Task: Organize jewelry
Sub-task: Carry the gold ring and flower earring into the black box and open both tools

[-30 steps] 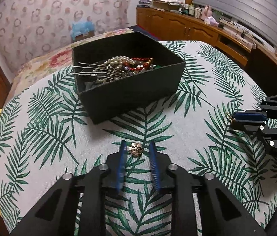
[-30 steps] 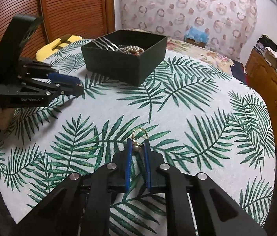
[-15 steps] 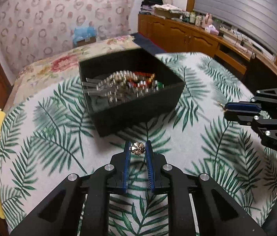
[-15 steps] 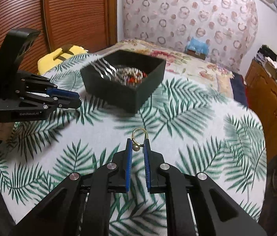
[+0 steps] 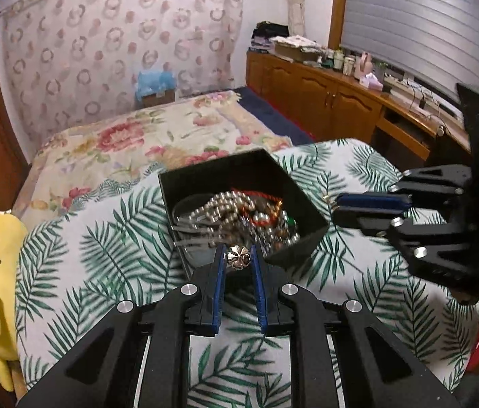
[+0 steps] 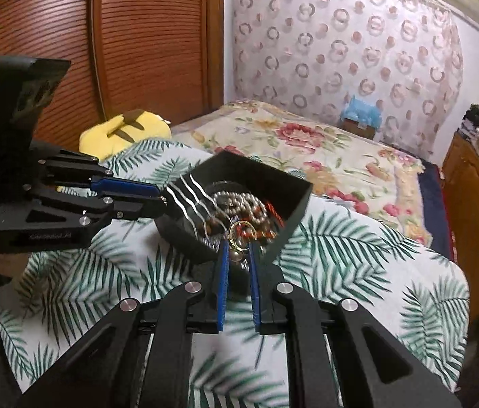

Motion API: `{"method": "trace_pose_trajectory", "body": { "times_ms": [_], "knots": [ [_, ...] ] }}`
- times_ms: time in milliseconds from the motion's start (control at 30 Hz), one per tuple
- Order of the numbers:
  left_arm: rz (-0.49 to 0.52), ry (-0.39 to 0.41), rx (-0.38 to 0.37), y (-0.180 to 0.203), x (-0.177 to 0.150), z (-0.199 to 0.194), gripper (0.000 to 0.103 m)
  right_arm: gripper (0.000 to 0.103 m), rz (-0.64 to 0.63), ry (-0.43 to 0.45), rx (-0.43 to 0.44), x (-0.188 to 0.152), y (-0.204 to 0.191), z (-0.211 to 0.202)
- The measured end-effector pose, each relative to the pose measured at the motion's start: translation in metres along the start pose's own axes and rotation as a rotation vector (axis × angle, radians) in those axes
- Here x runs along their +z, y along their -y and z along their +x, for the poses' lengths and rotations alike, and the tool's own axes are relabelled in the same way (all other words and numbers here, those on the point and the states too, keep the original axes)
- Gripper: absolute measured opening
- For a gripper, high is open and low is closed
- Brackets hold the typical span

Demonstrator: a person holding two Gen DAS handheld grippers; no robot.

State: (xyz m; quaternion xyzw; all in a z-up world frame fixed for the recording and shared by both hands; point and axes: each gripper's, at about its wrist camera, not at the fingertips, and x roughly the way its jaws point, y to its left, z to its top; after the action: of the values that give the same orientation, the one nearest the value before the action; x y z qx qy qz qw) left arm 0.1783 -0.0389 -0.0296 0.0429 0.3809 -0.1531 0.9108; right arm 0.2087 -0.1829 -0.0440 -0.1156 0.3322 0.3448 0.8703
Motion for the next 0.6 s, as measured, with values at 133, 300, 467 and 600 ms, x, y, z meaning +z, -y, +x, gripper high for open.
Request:
{"method": "trace_pose_trajectory", "body": {
  "times_ms": [133, 300, 467, 600],
  "knots": [
    [-0.01, 0.018, 0.005, -0.006, 0.009, -0.001, 0.014, 0.013, 0.012, -0.003, 0.022, 0.009, 0.002, 0.013],
    [-0.018, 0.035, 0.005, -0.014, 0.023, 0.001, 0.014, 0.014, 0.012, -0.003, 0.029, 0.015, 0.002, 0.023],
    [-0.025, 0.043, -0.001, -0.018, 0.035, 0.008, 0.014, 0.015, 0.016, 0.0, 0.023, 0.018, 0.004, 0.028],
    [-0.028, 0.042, -0.005, -0.02, 0.044, 0.017, 0.014, 0.016, 0.028, 0.006, 0.015, 0.018, 0.009, 0.027]
  ]
}}
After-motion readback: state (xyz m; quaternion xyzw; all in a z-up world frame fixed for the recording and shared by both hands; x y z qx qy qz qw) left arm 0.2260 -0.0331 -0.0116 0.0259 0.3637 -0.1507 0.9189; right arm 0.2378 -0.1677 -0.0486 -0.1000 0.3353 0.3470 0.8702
